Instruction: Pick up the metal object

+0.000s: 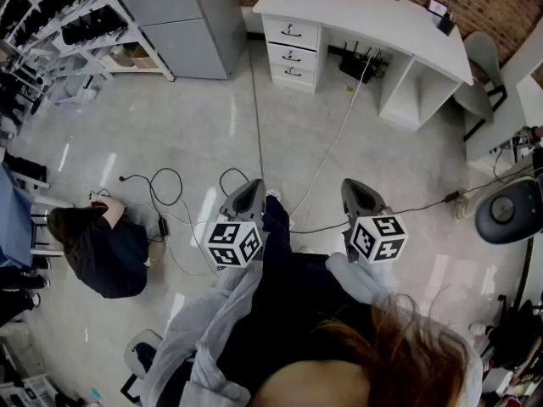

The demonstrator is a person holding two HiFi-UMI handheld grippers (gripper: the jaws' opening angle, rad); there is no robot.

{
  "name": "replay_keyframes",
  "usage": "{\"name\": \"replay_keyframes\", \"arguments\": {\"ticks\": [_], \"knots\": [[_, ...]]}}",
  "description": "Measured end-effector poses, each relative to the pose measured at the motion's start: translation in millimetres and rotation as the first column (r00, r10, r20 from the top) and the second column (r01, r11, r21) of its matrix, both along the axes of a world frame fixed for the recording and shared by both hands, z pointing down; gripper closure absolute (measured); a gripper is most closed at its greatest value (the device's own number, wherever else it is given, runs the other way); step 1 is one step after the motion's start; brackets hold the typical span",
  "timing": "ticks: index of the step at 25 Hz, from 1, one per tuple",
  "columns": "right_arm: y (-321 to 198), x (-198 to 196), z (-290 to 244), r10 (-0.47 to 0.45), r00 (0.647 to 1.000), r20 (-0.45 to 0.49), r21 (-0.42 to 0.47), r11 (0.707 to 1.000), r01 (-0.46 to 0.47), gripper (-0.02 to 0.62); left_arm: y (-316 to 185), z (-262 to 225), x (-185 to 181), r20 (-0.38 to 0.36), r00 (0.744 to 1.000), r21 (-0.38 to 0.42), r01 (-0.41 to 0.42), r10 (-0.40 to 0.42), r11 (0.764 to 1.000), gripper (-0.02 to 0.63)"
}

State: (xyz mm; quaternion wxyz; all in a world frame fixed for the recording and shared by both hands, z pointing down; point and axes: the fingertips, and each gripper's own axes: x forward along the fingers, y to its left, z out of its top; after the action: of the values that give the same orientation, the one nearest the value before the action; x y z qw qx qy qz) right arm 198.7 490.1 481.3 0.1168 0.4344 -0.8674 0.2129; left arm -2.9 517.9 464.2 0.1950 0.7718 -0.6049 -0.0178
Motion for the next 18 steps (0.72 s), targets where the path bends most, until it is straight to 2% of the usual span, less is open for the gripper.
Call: {"name": "replay_keyframes", "arguments": {"ticks": [4, 18], "knots": [[-0.6, -7.5, -2.7, -0.016, 0.999, 0.033, 0.001, 1.000, 0.016, 0.589, -0.3, -5.8, -3.2, 0.007, 1.000, 0.016, 0.025, -0.025, 1.000, 0.592], [-2.6, 0.1, -6.6, 0.021, 0.999, 0.038, 0.022, 1.000, -0.021, 0.589, -0.8, 0.4, 11.2, 0.009, 1.000, 0.001, -0.016, 0.016, 1.000, 0.591]]}}
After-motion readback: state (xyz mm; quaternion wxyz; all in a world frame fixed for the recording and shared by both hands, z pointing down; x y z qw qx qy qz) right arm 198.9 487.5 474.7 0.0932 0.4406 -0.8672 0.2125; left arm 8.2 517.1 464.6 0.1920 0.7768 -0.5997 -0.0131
